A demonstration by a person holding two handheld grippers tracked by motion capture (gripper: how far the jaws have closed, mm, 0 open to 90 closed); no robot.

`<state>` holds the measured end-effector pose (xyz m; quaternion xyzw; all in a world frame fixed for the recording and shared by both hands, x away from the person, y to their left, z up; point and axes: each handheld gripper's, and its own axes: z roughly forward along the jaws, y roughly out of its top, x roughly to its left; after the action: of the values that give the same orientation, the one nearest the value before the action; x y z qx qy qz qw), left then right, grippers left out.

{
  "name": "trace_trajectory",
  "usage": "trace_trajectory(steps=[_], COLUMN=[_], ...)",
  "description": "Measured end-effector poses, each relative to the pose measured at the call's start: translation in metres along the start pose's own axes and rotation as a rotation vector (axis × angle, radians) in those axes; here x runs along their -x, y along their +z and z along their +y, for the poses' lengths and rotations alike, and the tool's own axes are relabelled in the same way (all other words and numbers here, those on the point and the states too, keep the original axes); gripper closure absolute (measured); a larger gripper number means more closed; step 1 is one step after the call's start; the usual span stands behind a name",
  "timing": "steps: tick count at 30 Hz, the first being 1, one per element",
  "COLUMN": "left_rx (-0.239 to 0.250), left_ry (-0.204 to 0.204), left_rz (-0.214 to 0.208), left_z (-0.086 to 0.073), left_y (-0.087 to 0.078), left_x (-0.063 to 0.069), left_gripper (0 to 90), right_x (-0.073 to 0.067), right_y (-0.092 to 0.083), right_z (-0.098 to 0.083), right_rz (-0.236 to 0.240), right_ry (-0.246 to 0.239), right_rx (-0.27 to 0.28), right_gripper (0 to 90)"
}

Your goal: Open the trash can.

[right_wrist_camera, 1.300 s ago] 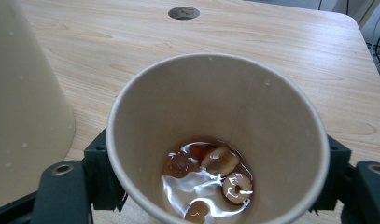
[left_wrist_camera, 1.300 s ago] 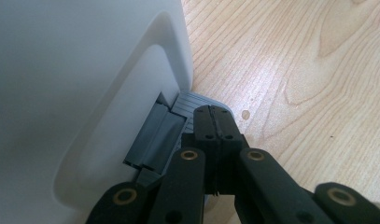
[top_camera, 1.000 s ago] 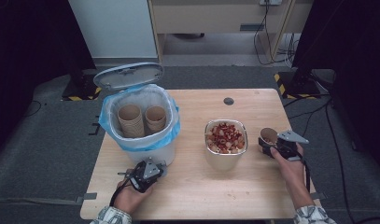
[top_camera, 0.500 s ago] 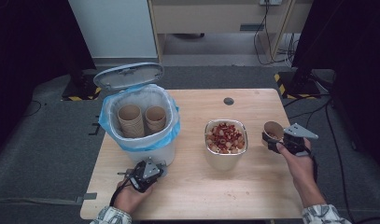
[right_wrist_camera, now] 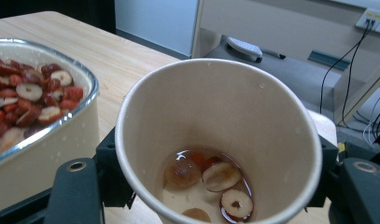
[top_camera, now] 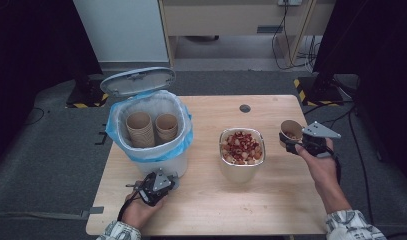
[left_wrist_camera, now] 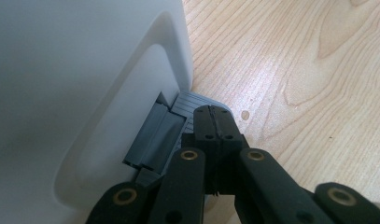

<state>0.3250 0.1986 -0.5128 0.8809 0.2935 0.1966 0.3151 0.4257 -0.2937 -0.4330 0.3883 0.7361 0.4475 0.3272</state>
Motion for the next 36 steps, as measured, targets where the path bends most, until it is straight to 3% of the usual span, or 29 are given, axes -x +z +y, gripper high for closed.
trace_trajectory(steps=[17, 36], left_rx=[0.002, -0.002], left_ry=[-0.003, 0.000], left_rz=[-0.001, 0.001], left_z=[0.000, 0.000], left_y=[0.000, 0.000], left_x=[0.000, 0.000], left_gripper=[89.8, 89.8], right_x=[0.011, 0.019], right_y=[0.000, -0.001], right_z=[0.036, 0.060], right_rz=[-0.016, -0.029], right_ry=[-0.076, -0.096], right_rx=[0.017, 0.028], right_gripper=[31.2, 31.1])
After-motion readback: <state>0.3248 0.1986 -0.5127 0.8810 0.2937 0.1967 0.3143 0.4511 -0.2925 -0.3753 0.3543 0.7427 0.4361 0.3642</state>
